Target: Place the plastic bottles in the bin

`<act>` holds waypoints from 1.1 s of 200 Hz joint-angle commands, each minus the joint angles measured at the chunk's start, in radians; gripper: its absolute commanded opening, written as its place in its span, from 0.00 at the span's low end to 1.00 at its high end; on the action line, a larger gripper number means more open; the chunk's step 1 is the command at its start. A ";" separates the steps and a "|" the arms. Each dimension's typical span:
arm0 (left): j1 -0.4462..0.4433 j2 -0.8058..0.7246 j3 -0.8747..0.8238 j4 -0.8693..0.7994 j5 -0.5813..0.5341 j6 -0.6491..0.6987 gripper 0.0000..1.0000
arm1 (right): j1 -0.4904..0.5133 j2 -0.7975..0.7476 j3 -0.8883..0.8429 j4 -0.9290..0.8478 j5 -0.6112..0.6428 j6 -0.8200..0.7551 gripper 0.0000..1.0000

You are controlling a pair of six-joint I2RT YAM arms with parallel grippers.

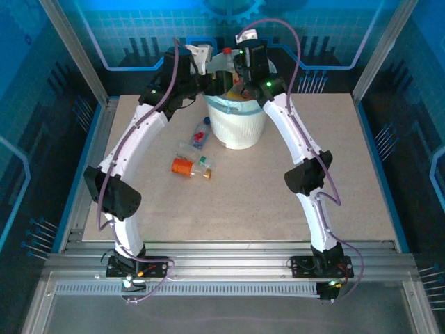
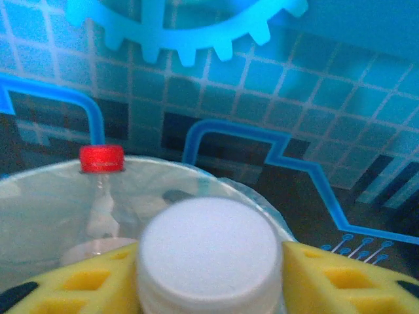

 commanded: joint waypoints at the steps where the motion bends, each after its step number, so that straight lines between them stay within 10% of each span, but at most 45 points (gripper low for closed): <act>1: 0.008 0.019 0.054 -0.023 0.042 -0.015 0.76 | -0.016 -0.019 -0.018 -0.006 0.019 0.023 0.65; 62: 0.007 0.034 0.051 -0.022 0.043 -0.019 0.76 | -0.026 -0.019 -0.017 -0.027 -0.002 0.032 0.74; 220: 0.007 0.000 0.007 -0.027 0.006 0.001 0.76 | -0.043 -0.086 -0.033 -0.121 -0.507 0.222 0.74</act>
